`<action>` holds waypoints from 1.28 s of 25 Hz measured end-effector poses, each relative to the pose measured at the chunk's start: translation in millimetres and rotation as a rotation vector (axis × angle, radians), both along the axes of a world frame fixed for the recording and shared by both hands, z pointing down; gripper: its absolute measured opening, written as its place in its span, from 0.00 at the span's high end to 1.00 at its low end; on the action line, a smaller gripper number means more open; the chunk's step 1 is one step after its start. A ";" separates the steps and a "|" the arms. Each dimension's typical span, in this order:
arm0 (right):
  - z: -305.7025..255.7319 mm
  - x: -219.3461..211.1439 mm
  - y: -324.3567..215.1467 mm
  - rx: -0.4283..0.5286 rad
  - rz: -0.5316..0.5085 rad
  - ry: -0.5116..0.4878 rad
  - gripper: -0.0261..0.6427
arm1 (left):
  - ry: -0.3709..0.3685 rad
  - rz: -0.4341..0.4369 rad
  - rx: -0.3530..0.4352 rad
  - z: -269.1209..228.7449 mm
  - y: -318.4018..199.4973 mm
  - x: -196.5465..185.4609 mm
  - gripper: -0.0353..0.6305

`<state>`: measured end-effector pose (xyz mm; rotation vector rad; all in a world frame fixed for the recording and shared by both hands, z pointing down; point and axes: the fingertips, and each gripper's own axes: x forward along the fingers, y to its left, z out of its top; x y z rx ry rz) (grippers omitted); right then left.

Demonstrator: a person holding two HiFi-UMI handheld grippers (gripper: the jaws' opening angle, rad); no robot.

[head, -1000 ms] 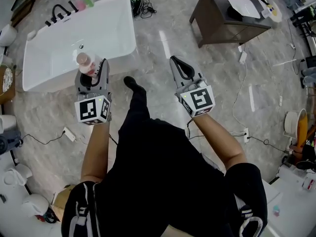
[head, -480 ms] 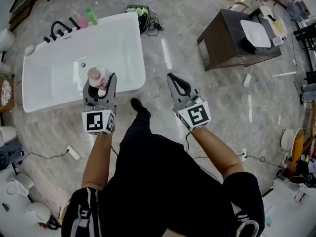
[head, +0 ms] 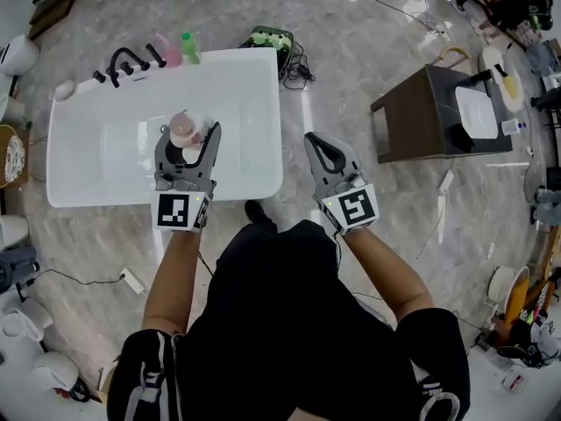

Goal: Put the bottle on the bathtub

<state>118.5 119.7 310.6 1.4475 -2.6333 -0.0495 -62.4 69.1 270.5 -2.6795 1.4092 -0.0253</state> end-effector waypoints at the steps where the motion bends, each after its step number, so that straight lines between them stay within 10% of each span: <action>1: -5.7 -1.6 -10.8 0.012 -0.010 0.002 0.94 | 0.007 -0.008 0.004 -3.4 -8.7 -3.2 0.60; 17: -6.4 -52.9 -234.8 0.039 -0.312 0.067 0.94 | 0.008 -0.229 -0.010 28.3 -180.3 -40.1 0.60; 32: 198.0 -94.7 -506.0 -0.172 -0.549 0.047 0.94 | 0.011 -0.358 -0.171 266.9 -469.6 -30.7 0.60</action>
